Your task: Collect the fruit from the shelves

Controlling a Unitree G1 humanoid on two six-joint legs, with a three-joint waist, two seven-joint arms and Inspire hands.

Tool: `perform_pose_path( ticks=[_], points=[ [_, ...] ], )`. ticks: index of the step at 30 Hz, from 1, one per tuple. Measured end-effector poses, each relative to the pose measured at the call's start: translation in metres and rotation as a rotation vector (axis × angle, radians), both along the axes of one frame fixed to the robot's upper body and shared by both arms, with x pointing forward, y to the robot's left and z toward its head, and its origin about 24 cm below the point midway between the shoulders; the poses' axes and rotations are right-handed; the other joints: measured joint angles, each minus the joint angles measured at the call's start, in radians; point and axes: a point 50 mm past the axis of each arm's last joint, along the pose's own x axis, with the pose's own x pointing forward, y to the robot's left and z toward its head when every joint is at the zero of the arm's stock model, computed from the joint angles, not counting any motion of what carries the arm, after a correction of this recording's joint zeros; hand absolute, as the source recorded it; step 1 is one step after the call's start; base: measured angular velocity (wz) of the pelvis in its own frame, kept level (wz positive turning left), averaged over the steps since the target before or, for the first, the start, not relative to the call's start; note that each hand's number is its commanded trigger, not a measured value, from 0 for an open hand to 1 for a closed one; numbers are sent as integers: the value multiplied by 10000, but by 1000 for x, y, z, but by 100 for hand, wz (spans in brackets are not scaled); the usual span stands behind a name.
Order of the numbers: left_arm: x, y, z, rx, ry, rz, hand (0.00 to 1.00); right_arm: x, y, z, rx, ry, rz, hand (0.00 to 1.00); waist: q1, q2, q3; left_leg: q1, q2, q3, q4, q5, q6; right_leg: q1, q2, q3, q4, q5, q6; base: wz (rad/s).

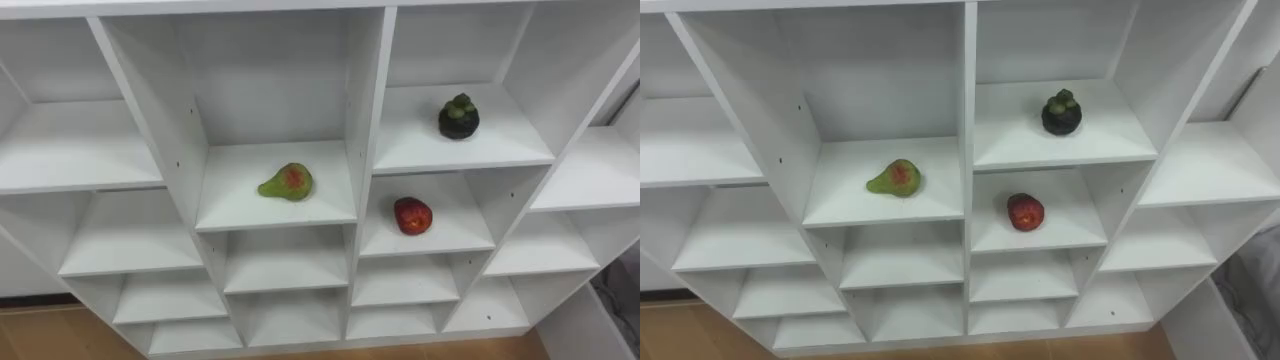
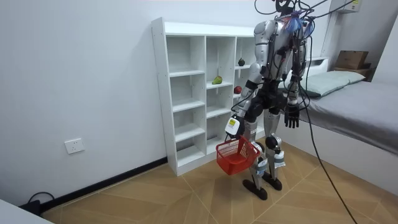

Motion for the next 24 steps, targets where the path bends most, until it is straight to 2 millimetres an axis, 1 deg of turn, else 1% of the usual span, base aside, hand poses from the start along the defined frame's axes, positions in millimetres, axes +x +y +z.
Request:
perform_pose_path(
  ticks=[4, 13, 24],
  points=[
    [-1, 0, 0, -3, 54, 11, 100, 1, 0, 0, -1, -15, 4, 0, 1, 0, 0, -3, -1, 5, -8, 0, 0, -12, 3, 18, 2, 0, 0, 0],
    [5, 0, 0, -17, -6, -175, 100, 4, 0, 0, -27, -159, 44, 0, 0, 5, 1, -36, 10, 16, -9, 0, 1, -107, 9, 33, 129, 0, 1, 0],
    [12, -1, 0, -12, -245, -451, 100, 16, -2, 1, -359, -750, 186, 0, 6, -17, 13, -55, 8, 21, 9, 0, 1, -125, 10, 65, 123, 0, 1, 0]
  ],
)
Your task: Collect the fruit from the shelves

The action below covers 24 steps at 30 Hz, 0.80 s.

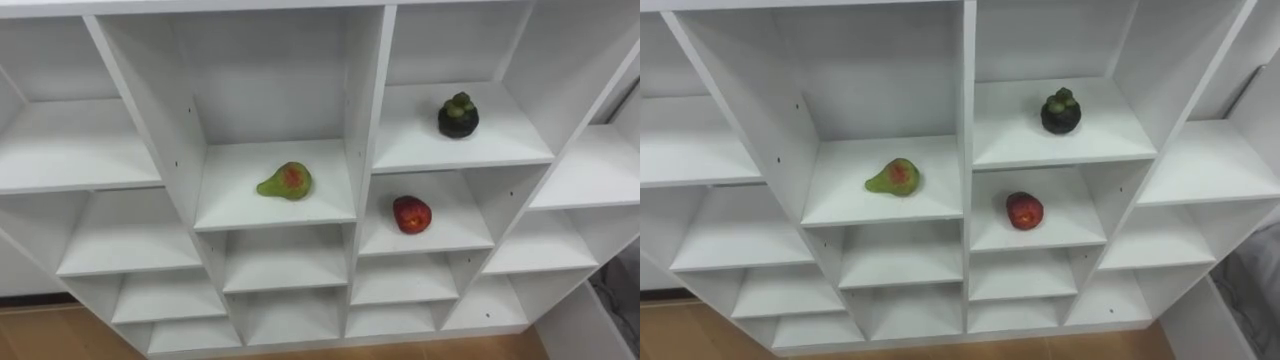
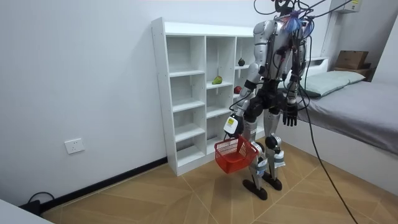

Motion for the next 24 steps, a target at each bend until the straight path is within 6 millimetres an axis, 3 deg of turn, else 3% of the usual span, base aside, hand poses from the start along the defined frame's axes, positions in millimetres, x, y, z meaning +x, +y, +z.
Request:
perform_pose_path(
  ticks=[14, 16, 19, 21, 24],
  points=[
    [11, -5, -1, 174, -430, -644, 100, 23, -3, 6, -892, -1711, -302, 0, -7, 28, 5, -149, -10, 22, 6, 0, 2, -157, 1, 105, 0, 0, 0, 0],
    [14, -4, 0, 191, -546, -655, 100, 35, -4, 10, -1073, -2408, -238, 0, -8, 38, 6, -189, -8, 42, 8, 0, 2, -201, -1, 107, 3, 0, -1, -4],
    [22, -4, 1, 272, -943, -705, 100, 76, -3, 26, -1382, -4527, -73, 0, -8, 50, 28, -377, 1, 123, 125, 1, 3, -403, -3, 122, 21, 17, -25, -6],
    [26, -4, 1, 315, -1222, -810, 100, 105, 0, 45, -1528, -6335, 51, 0, 36, 68, 28, -391, 6, 124, 129, 1, 2, -400, 4, 97, 0, 21, -29, 0],
    [30, -4, 2, 493, -1552, -785, 100, 132, 11, 69, -1449, -8403, -51, 0, 42, 109, 4, -395, 22, 124, 115, 0, 0, -400, 13, 91, -22, 22, -31, 0]
  ],
)
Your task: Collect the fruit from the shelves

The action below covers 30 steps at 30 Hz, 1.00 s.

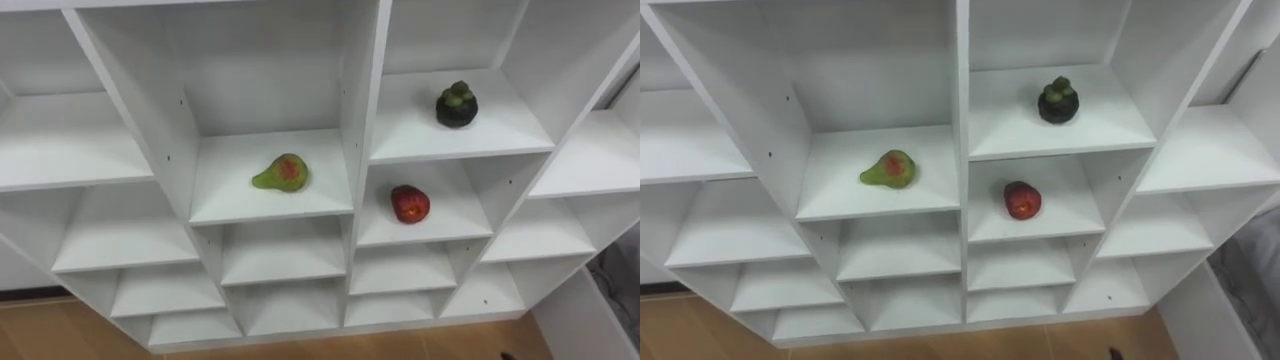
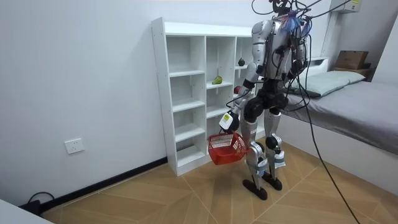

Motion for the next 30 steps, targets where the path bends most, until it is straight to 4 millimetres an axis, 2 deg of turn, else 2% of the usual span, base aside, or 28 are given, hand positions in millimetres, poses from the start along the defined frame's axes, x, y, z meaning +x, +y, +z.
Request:
perform_pose_path(
  ticks=[3, 7, 8, 15, 18, 25, 30],
  points=[
    [2, -1, 1, -22, -466, 458, 100, 15, 9, 15, 282, -1157, 114, 0, -25, 34, -30, -82, 2, 0, -26, 1, 0, -101, -4, 19, 3, 1, 0, 0],
    [-1, 0, 2, 51, -741, 484, 100, 18, 14, 30, 336, -2010, 171, 0, -20, 27, -29, -108, 4, 18, -81, 1, 0, -162, 3, 7, 2, 1, 1, -1],
    [-2, 1, 2, 197, -817, 505, 100, 22, 16, 39, 271, -2555, 207, 0, -21, 25, -8, -113, 4, 33, -104, 1, 0, -179, 4, -13, -3, 3, 3, -8],
    [-5, 5, 3, 380, -1061, 670, 100, 42, 21, 85, -215, -5290, 364, 0, -64, 3, -22, -179, -1, 119, -101, 3, 2, -283, -4, 27, -4, 4, 4, -4],
    [-7, 5, 3, 381, -1002, 687, 100, 46, 23, 96, -383, -5934, 522, 0, -50, 2, -24, -171, -2, 118, -94, 4, 3, -271, -5, 33, -3, 5, 4, 0],
    [-11, 5, 1, 287, -718, 686, 100, 50, 25, 105, -467, -6539, 391, 0, 8, 25, -18, -67, 6, 137, -51, 5, 2, -146, 0, 38, 2, 5, 4, 0],
    [-6, 4, 0, 162, -788, 495, 100, 56, 34, 131, -424, -7877, 748, 0, 272, 88, 8, -142, 51, 157, -58, 6, -5, -210, 61, 53, 19, 77, -34, -4]
  ],
)
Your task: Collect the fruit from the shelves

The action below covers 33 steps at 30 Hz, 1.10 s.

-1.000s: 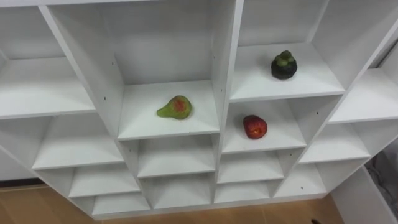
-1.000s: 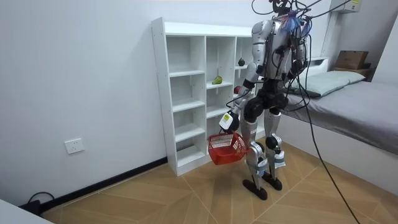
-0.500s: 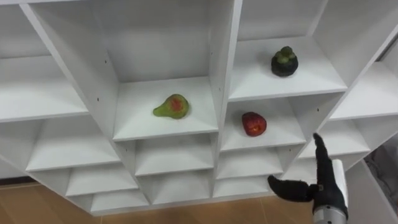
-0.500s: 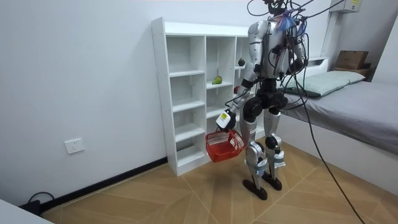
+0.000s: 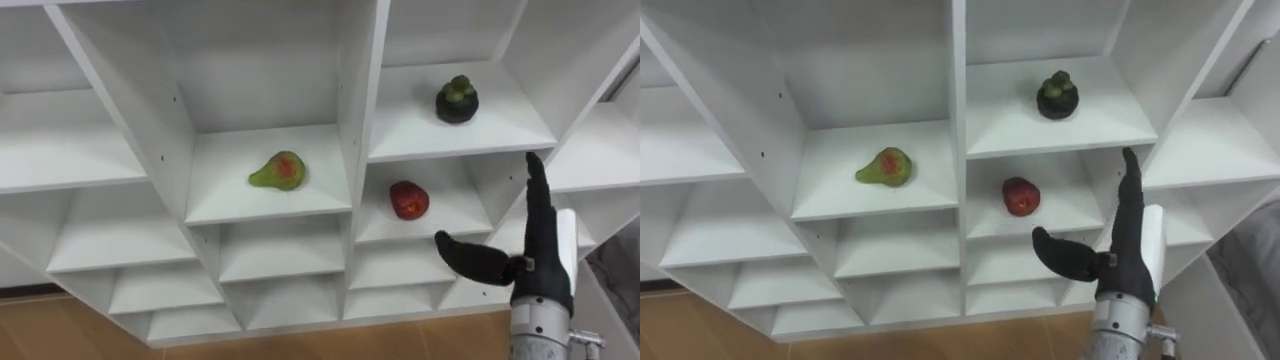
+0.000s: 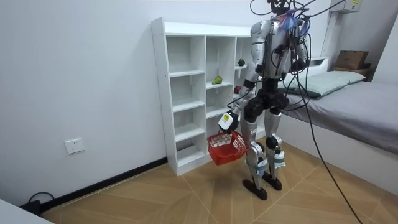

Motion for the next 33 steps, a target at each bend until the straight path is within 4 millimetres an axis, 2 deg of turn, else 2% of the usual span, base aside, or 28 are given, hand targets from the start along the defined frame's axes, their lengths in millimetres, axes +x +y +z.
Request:
perform_pose_path(
  ticks=[6, 10, 13, 17, 24, 27, 33],
  points=[
    [3, -1, 0, -20, -44, -117, 100, 3, 7, 13, 56, -777, 196, 0, 207, 3, -48, -120, 7, -3, 55, 3, -3, -53, 6, -8, -5, 13, -2, 0],
    [5, 0, 0, -8, -86, -133, 100, 6, 8, 15, 77, -913, 260, 0, 210, 22, -46, -118, 6, -19, 60, 3, -3, -34, -7, -14, -20, 13, -2, 0],
    [7, 2, 1, 40, -127, -165, 100, 11, 9, 19, 10, -1133, 352, 0, 220, -23, -10, -143, 12, -26, 65, 6, -7, -49, -1, -15, -22, 13, -2, 0],
    [10, 5, 2, 156, -94, -496, 100, 17, 6, 25, -324, -1388, 567, 0, 247, -124, 43, -152, 15, -32, 67, 6, -8, -50, 6, -33, -20, 13, -2, 0],
    [9, 5, 1, 247, 211, -1025, 100, 30, 8, 38, -391, -2025, 726, 0, 242, -311, 22, -166, 16, -58, 57, 6, -9, -77, 3, -75, -26, 14, -3, 1],
    [8, 9, 2, 290, 319, -1100, 100, 33, 7, 37, -504, -1951, 793, 0, 255, -416, -1, -144, 16, -82, 72, 7, -9, -28, -4, -113, -34, 14, -3, 4],
    [7, 17, 4, 246, 393, -1194, 100, 43, -4, 37, -628, -1804, 618, 0, 245, -606, 32, -132, -5, -144, 109, 7, -9, 69, -49, -345, -181, 22, -8, 3]
  ],
)
